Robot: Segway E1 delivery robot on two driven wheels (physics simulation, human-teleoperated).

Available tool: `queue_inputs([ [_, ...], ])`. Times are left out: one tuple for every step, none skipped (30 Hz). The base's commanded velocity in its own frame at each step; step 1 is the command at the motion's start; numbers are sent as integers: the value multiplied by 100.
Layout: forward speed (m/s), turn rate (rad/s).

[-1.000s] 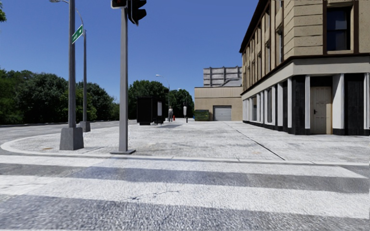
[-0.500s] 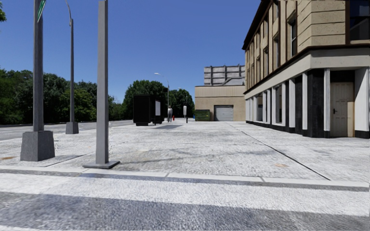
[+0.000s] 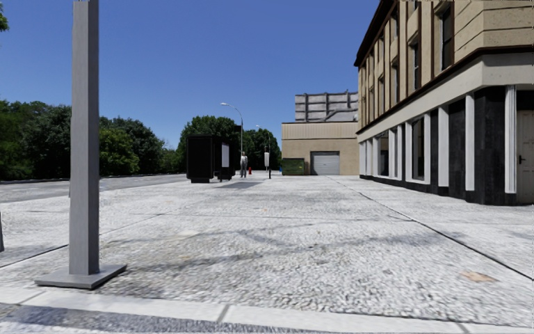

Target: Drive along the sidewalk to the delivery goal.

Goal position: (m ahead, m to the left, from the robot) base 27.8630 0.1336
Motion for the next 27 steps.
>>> queue_inputs([
  [200, 0],
  [200, 0],
  [200, 0],
  [200, 0],
  [200, 0],
  [200, 0],
  [200, 0],
  [200, 0],
  [200, 0],
  [200, 0],
  [189, 0],
  [189, 0],
  [170, 0],
  [145, 0],
  [131, 0],
  [131, 0],
  [125, 0],
  [124, 0],
  [123, 0],
  [123, 0],
  [123, 0],
  [123, 0],
  [123, 0],
  [123, 0],
  [123, 0],
  [123, 0],
  [123, 0],
])
